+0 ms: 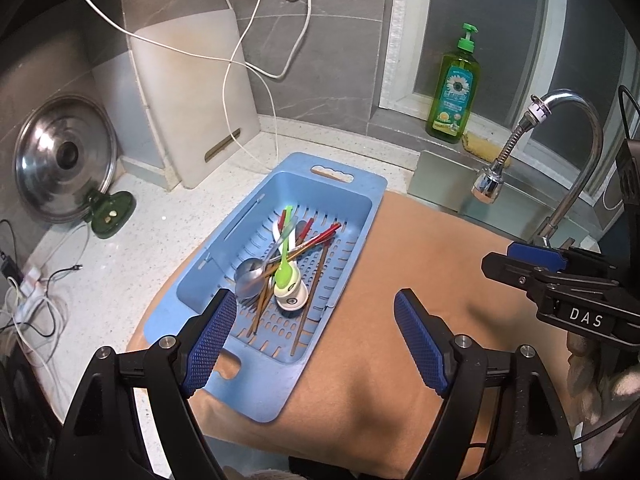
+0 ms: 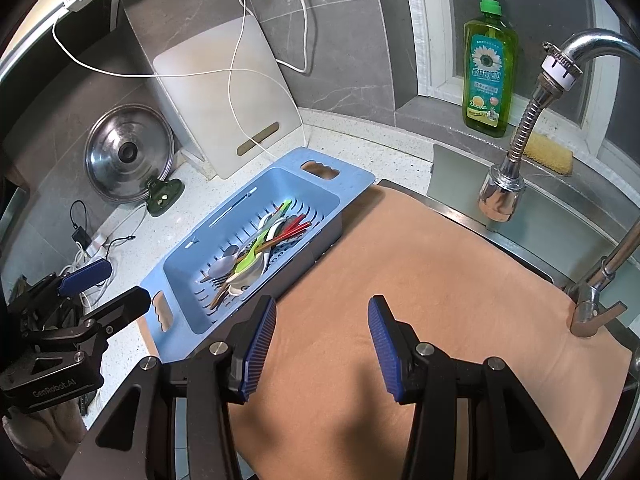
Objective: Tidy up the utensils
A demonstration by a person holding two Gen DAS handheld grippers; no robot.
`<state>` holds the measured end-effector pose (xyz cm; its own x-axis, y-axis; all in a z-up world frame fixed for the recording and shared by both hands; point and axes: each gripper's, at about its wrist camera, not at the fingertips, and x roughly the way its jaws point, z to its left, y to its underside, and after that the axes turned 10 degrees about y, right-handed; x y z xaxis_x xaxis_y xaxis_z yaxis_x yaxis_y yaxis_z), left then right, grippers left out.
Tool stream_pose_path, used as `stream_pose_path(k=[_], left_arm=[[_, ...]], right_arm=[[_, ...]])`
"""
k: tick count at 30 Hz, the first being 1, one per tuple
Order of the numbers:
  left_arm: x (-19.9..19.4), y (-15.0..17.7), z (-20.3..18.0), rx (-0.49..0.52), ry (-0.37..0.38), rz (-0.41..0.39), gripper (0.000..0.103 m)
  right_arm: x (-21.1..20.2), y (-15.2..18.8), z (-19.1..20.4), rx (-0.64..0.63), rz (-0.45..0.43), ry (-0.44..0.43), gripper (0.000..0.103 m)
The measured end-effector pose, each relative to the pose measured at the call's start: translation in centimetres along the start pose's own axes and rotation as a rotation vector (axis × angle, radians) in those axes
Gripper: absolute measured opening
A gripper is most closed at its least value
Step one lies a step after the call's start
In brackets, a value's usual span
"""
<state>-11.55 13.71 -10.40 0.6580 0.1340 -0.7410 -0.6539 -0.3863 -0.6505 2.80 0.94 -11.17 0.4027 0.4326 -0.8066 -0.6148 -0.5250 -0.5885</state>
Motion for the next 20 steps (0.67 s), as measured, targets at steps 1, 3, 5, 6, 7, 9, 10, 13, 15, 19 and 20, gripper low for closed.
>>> stream_pose_path(k=[1, 3, 5, 6, 7, 9, 10, 13, 15, 19, 20], left_arm=[[0.0, 0.0, 0.0, 0.000, -0.004, 0.001, 0.081], [0.1, 0.0, 0.0, -0.001, -0.007, 0.002, 0.081], [0.2, -0.1, 0.1, -0.005, 0.000, 0.006, 0.081], [0.2, -0.1, 0.1, -0.008, -0.001, 0.006, 0.081], [0.2, -0.1, 0.1, -0.011, -0.005, 0.006, 0.081], [0.3, -0.2, 0.1, -0.015, -0.013, 0.008, 0.081], [0.3, -0.3, 0.1, -0.016, -0.012, 0.009, 0.081], [0.4, -0.3, 0.2, -0.023, -0.004, 0.009, 0.081], [0.5, -0.3, 0.2, -0.026, 0.005, 0.008, 0.081], [0.6, -0.2, -0.1, -0.025, 0.002, 0.003, 0.081], [0.7, -0.1, -0.1, -0.023, -0.003, 0.005, 0.081]], right_arm=[[0.0, 0.0, 0.0, 0.000, 0.000, 0.001, 0.044], [0.1, 0.0, 0.1, 0.000, 0.001, -0.001, 0.044], [0.2, -0.1, 0.1, 0.000, 0.004, -0.001, 0.044], [0.2, 0.0, 0.1, -0.001, 0.004, -0.002, 0.044], [0.2, -0.1, 0.1, -0.001, 0.005, -0.001, 0.044], [0.4, -0.3, 0.1, -0.003, 0.007, -0.001, 0.044], [0.5, -0.3, 0.1, -0.003, 0.009, -0.002, 0.044], [0.7, -0.4, 0.1, -0.003, 0.013, -0.001, 0.044], [0.9, -0.4, 0.0, -0.002, 0.017, -0.001, 0.044], [1.1, -0.4, -0.3, 0.002, 0.021, 0.000, 0.044], [1.2, -0.4, -0.3, 0.003, 0.022, 0.000, 0.044]])
